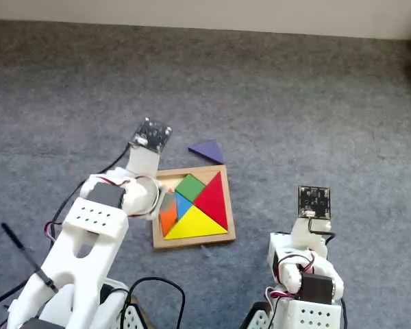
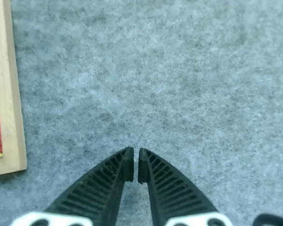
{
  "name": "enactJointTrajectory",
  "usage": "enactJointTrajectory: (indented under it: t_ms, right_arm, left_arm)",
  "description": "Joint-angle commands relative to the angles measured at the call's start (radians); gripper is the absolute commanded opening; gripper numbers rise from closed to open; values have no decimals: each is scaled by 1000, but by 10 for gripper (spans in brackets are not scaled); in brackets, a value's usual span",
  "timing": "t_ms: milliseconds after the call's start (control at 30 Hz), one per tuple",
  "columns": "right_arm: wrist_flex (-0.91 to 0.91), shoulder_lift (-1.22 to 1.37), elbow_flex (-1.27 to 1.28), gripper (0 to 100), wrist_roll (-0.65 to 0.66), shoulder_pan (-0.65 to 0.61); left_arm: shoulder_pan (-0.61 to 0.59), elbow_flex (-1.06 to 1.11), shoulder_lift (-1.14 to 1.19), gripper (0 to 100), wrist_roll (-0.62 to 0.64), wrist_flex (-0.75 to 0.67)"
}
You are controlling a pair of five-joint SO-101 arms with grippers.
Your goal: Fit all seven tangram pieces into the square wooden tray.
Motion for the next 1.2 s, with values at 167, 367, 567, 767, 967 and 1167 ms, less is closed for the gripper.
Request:
enactJointTrajectory:
  t_ms: [167, 367, 567, 767, 967, 1167]
  right_arm:
    - [5, -16, 148, 37, 11, 15]
    - [5, -16, 148, 37, 11, 15]
    - [5, -16, 148, 37, 11, 15]
    - [5, -16, 148, 37, 11, 15]
    - [5, -16, 148, 37, 11, 15]
    - [5, -16, 148, 37, 11, 15]
  left_arm:
    - [-19, -386, 150, 290, 31, 153]
    - [16, -624, 433, 290, -106, 147]
    - [47, -906, 731, 288, -341, 152]
    - [90, -1127, 957, 288, -632, 203]
    - [116, -1340, 1121, 288, -841, 313]
    - [150, -1515, 1251, 288, -930, 384]
